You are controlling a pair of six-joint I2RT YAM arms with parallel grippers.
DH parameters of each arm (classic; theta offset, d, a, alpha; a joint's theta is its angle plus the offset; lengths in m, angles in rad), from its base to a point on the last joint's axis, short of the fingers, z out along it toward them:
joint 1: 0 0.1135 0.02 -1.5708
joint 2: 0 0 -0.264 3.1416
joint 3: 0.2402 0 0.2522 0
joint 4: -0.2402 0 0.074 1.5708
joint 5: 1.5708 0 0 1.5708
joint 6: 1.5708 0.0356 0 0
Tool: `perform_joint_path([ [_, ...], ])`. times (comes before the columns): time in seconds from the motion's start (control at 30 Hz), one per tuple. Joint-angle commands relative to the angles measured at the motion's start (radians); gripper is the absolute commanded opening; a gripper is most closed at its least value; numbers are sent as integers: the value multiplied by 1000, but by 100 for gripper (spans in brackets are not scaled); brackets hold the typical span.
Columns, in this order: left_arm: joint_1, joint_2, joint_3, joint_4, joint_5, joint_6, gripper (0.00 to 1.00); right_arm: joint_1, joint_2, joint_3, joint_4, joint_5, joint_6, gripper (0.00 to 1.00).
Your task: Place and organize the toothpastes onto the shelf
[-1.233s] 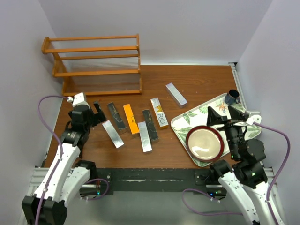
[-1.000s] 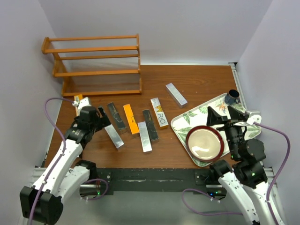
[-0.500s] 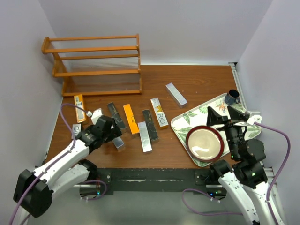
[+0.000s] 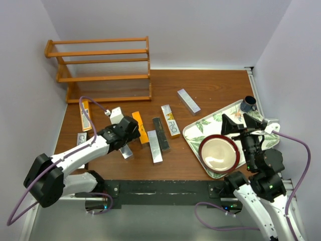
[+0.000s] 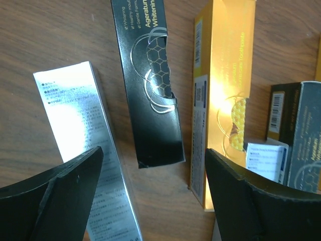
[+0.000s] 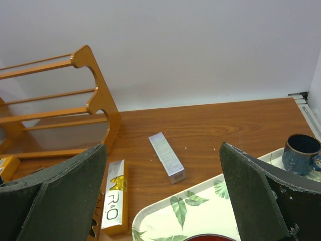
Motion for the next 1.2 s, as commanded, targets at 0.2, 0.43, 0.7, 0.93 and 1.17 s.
perform_joint_path([
  [0.2,-4,123,46,133,-79,-16,70,-3,2,8,6,-4,7,99],
  [0.43,-4,178,48,142,-74,-25,61,-5,6,8,9,-6,7,99],
  [0.7,-3,197,0,166,-68,-42,59,-5,8,8,9,-7,8,99],
  [0.93,-4,232,-6,188,-72,-20,54,-5,11,7,9,-9,10,99],
  [1.17,-4,246,-4,203,-68,25,44,-5,6,5,9,-9,11,99],
])
